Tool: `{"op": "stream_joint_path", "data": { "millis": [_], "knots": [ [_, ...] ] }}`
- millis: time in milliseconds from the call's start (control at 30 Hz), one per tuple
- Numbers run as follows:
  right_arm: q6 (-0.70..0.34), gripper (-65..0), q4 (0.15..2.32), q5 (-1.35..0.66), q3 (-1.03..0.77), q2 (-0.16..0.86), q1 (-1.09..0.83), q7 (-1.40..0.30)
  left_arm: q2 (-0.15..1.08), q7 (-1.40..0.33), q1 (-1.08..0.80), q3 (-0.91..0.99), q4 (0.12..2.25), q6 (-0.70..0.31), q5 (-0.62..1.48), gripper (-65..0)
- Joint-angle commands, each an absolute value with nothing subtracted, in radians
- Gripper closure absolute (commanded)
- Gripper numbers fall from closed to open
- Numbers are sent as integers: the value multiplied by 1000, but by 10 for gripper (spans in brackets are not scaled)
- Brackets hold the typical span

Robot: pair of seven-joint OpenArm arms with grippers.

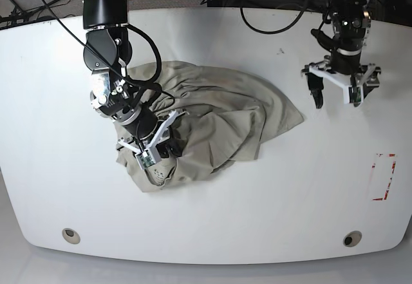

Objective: Fold the T-shirt properly
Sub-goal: 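Lower the left gripper onto the shirt's opposite edge and grasp it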

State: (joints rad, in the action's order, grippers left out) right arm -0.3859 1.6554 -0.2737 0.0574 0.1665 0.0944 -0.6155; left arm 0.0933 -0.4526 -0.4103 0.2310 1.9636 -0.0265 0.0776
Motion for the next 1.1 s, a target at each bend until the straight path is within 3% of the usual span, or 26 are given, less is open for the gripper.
{"op": "stream_joint_path", "data": {
  "millis": [0, 300, 700, 967, 1033, 1067],
  "knots": [
    [-386, 0, 1710, -288, 50, 177, 97, -590, 102, -470, -374, 202, 1949, -24, 77, -525],
    [-394, 0, 1793, -286, -65, 177, 24, -590, 110, -515, -191, 79, 1747, -24, 77, -525],
    [-394, 0, 1816, -288, -76, 213, 10, -590, 130, -515, -45, -8, 1546, -24, 77, -528],
    [-394, 0, 1816, -288, -76, 214, 1, -590, 128, -516, -8, -42, 1468, -130, 77, -524],
    [-394, 0, 1816, -288, -76, 214, 1, -590, 128, -516, -8, -44, 1454, -130, 77, -500],
    [-394, 0, 1816, -288, -76, 214, 1, -590, 128, -516, -8, -44, 1446, -130, 77, -458]
  ]
}}
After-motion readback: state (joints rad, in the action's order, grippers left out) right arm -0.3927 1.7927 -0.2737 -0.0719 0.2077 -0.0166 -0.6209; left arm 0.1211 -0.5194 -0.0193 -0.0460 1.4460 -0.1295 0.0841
